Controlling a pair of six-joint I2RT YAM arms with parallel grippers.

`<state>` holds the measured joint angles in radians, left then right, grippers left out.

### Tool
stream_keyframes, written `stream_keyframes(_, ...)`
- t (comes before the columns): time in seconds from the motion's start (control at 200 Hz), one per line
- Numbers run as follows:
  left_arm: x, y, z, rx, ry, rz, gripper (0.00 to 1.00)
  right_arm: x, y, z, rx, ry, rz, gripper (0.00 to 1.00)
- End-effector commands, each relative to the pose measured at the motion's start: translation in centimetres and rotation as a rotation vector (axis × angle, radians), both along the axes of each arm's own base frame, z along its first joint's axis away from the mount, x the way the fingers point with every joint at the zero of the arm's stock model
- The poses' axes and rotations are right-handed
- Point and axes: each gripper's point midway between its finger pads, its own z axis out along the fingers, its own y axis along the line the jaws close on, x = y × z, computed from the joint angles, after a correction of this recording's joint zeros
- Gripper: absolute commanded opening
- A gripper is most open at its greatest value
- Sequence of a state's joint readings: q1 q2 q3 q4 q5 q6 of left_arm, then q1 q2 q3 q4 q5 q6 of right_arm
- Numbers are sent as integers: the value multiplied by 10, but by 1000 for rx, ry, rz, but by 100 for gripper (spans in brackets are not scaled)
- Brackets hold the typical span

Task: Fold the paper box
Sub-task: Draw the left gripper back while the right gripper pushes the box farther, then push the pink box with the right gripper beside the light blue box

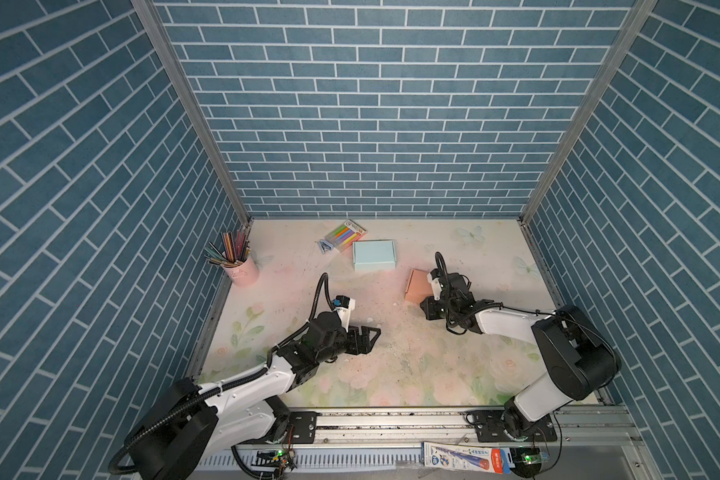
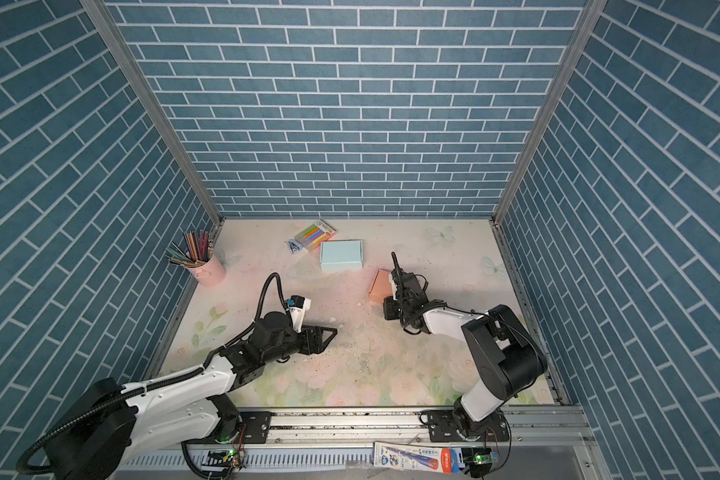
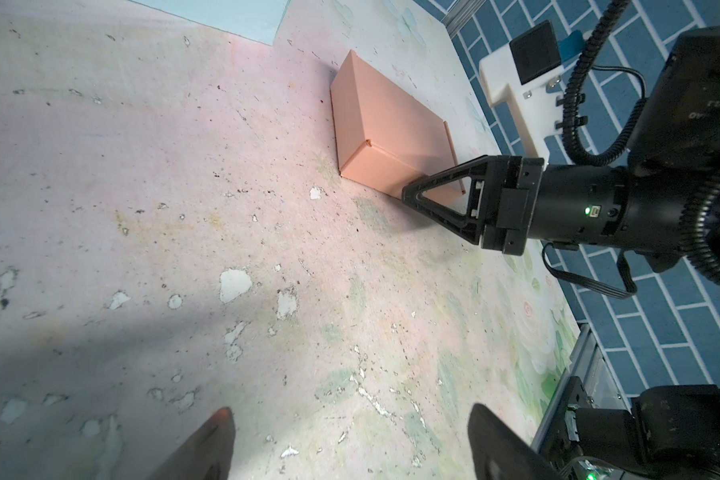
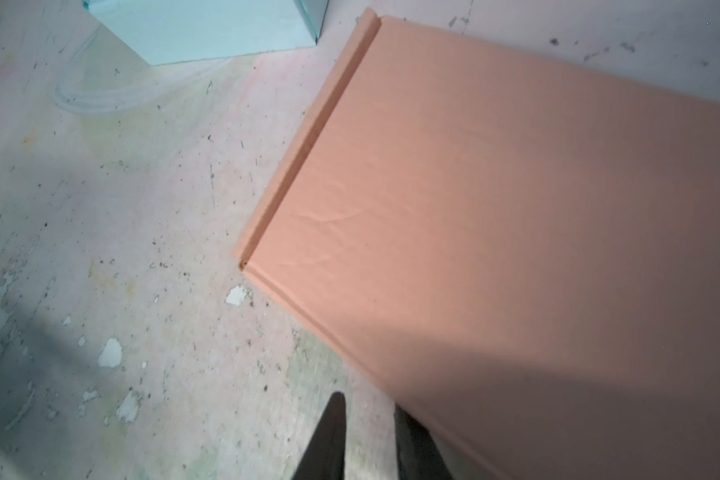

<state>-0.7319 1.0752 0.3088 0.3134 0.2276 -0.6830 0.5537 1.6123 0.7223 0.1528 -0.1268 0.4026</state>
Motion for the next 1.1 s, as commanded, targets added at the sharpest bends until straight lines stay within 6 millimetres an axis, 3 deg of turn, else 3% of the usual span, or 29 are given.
stream_keyframes(0.0, -3, 3, -3, 2, 9, 12, 88, 14, 2, 3, 3, -30, 17, 23)
stream_keyframes(0.515, -3, 2, 0, -8, 13, 17, 88, 52, -39, -3, -7, -39, -54, 22)
stream_keyframes(1.095, -4, -3, 0, -12, 21, 8, 88, 85, -33, -14, -13, -34, -55, 21)
